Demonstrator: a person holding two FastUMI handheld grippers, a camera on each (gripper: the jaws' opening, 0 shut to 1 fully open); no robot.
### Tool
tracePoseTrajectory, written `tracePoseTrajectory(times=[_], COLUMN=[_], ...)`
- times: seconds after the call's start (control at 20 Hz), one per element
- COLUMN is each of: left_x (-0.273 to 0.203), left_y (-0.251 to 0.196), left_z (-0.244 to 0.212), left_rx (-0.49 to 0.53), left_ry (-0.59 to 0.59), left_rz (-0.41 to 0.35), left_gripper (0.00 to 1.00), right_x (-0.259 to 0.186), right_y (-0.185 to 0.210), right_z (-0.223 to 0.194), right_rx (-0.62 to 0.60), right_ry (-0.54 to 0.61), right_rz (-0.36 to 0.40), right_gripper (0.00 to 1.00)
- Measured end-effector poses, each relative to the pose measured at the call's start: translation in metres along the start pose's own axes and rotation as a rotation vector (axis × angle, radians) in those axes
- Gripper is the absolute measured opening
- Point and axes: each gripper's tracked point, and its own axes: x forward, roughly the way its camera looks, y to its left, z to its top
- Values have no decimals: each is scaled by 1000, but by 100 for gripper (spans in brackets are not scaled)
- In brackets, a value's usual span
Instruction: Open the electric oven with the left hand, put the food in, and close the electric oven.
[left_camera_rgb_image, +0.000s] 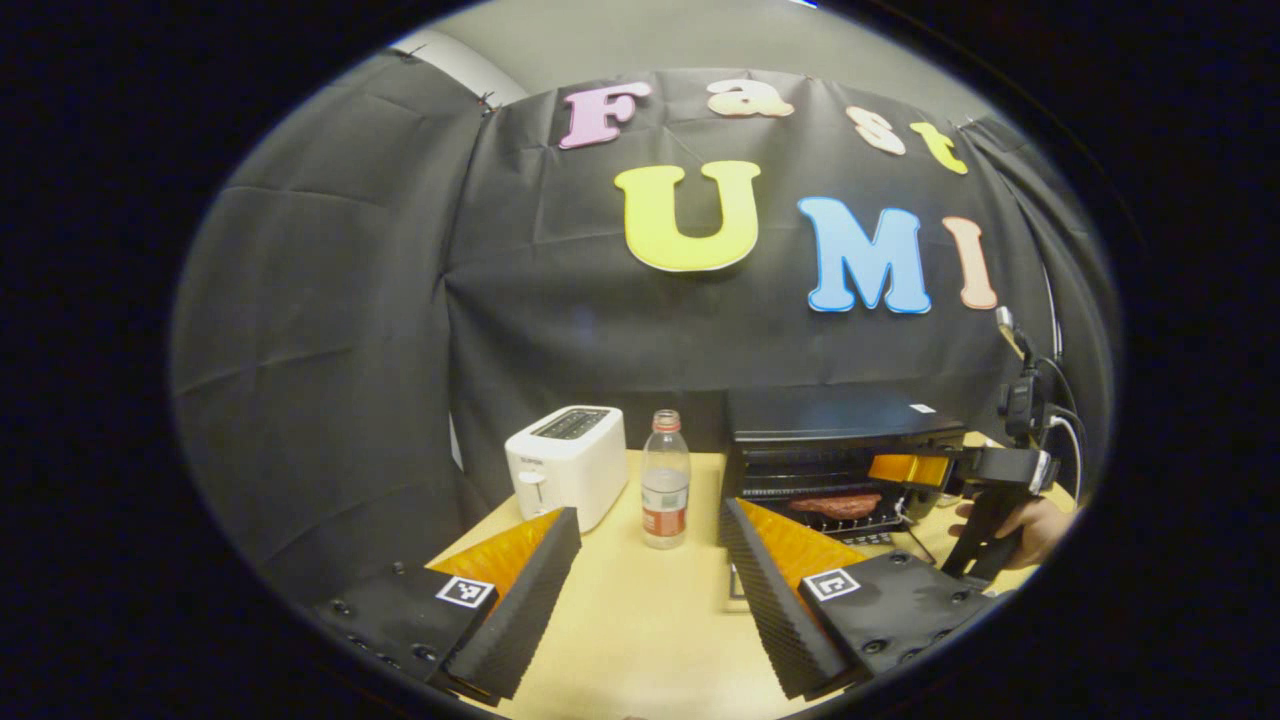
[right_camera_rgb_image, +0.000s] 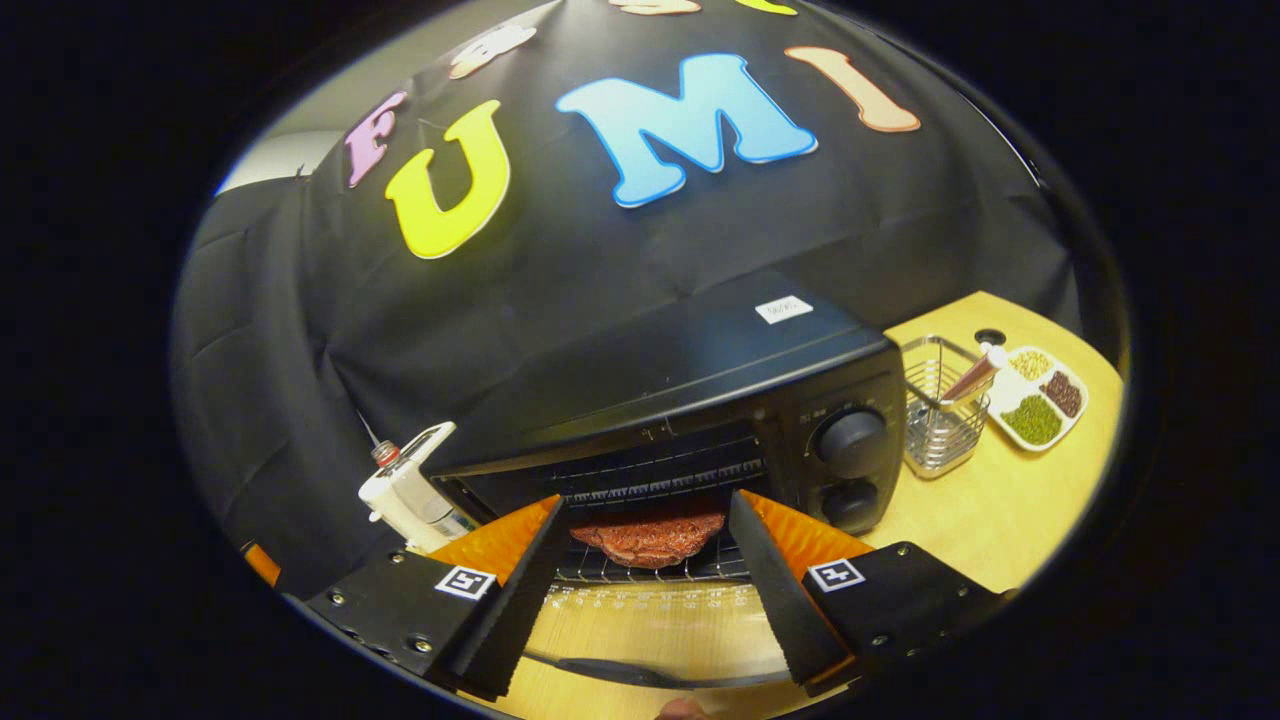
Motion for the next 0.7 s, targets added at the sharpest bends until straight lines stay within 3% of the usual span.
tracePoseTrajectory(times=[0.45, 0.5, 0.7], left_x=[-4, -4, -3], left_y=[-74, -82, -114], left_z=[-38, -42, -64], left_rx=[18, 21, 30], left_ry=[89, 97, 149], left_rz=[-119, -132, -186], left_gripper=[100, 91, 97], right_x=[-104, -115, -157], right_y=[-15, -21, -47], right_z=[41, 46, 57], right_rx=[-139, -152, -193], right_ry=[-131, -149, -195], right_rz=[-16, -31, -83], right_gripper=[98, 98, 98])
